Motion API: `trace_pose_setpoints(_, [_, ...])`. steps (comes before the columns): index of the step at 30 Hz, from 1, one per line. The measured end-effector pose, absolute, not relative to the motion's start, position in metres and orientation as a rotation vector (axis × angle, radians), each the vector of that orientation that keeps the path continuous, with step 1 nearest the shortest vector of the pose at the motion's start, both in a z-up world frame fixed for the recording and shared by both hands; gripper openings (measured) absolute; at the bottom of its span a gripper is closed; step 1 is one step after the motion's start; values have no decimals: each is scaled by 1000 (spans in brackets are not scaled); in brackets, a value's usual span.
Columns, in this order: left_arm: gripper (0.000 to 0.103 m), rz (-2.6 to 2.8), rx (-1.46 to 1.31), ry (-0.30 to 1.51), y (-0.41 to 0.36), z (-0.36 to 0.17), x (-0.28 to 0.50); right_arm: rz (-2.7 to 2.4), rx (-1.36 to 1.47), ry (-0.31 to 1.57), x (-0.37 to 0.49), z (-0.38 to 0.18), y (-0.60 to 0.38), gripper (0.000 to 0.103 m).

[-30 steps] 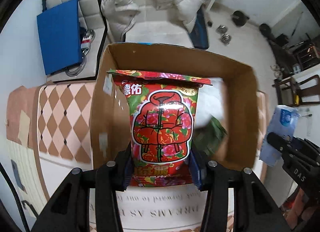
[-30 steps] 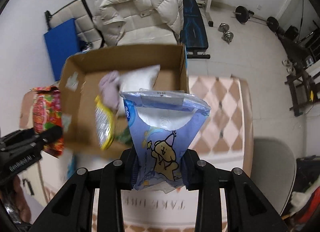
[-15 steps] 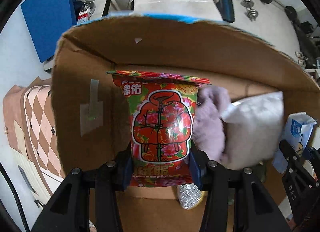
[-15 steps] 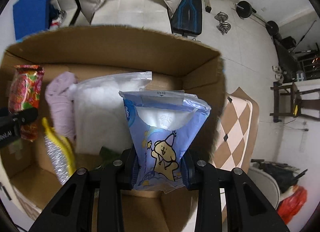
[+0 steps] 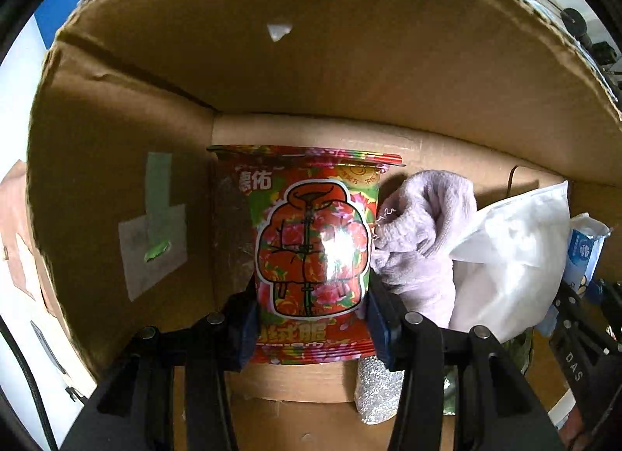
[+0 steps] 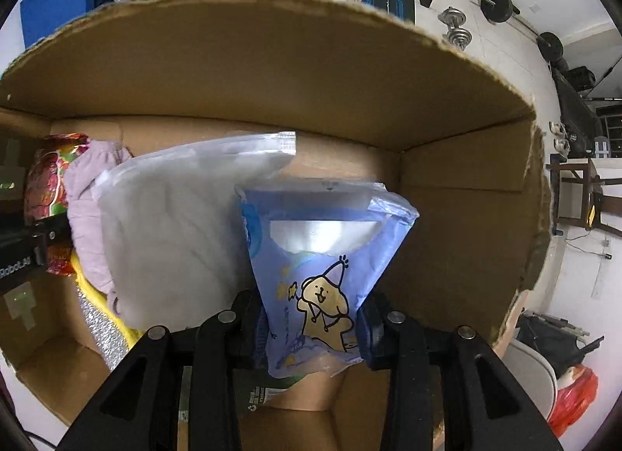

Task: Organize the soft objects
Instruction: 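Place red packet and tissue pack into the box and open both tools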

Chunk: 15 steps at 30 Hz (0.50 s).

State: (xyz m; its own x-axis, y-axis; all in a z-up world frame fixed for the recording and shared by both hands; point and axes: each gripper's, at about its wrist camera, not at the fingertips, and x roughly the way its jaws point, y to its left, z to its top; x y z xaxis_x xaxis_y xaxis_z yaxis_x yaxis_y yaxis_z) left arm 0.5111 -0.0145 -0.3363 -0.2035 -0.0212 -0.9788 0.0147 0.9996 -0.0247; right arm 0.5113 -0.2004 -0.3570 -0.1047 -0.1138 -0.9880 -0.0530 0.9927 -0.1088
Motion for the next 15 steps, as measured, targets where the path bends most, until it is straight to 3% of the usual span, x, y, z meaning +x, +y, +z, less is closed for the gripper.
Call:
trace_pose_setpoints(8, [48, -38, -26, 1742, -3, -313, 517, -22, -80, 1668, 505, -343, -204, 51])
trace_pose_setpoints(10, [49, -45, -34, 1725, -3, -301, 517, -35, -105, 1656, 501, -335, -204, 67])
trace_pose_setpoints(12, [61, -54, -45, 1700, -3, -287, 515, -47, -128, 1639, 499, -327, -204, 80])
trace_pose_setpoints(15, [71, -63, -48, 1656, -5, -271, 507, -20, -55, 1648, 490, -310, -208, 85])
